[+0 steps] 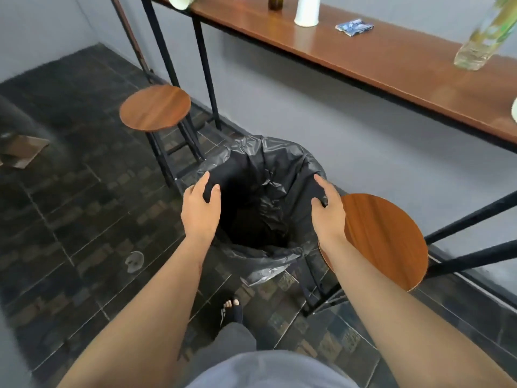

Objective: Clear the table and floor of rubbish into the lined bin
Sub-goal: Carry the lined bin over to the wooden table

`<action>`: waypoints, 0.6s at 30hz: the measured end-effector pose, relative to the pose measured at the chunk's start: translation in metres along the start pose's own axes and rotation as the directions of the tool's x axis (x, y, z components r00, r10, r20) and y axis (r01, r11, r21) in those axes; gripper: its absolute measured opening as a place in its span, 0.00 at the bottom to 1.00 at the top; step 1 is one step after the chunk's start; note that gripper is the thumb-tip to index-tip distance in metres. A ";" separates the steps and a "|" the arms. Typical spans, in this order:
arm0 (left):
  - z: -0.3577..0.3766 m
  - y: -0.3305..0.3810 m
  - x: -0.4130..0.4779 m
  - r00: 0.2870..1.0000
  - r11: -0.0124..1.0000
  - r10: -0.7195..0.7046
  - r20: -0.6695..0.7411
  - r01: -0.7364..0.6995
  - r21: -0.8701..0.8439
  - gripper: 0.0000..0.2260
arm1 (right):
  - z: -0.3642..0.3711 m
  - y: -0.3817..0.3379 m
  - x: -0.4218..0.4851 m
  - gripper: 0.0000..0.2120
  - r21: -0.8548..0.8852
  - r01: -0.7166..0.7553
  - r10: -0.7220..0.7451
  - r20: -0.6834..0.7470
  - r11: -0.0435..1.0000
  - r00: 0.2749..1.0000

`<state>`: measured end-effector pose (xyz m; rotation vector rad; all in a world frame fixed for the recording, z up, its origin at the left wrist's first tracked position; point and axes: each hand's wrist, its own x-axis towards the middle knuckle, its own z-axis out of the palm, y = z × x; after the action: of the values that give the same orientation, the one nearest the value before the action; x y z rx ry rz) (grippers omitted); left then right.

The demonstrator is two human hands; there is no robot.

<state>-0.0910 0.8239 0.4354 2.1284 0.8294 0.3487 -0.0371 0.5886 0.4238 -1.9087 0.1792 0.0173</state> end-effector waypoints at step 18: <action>0.073 0.072 0.163 0.803 0.944 0.295 0.519 -0.159 -0.289 0.26 | 0.017 -0.024 0.064 0.27 0.205 -0.264 0.326 -0.394 0.943 0.859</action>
<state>0.0994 0.8564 0.4390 1.9510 0.1764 -0.0651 0.0304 0.6047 0.4338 -1.7013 0.7514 -0.2009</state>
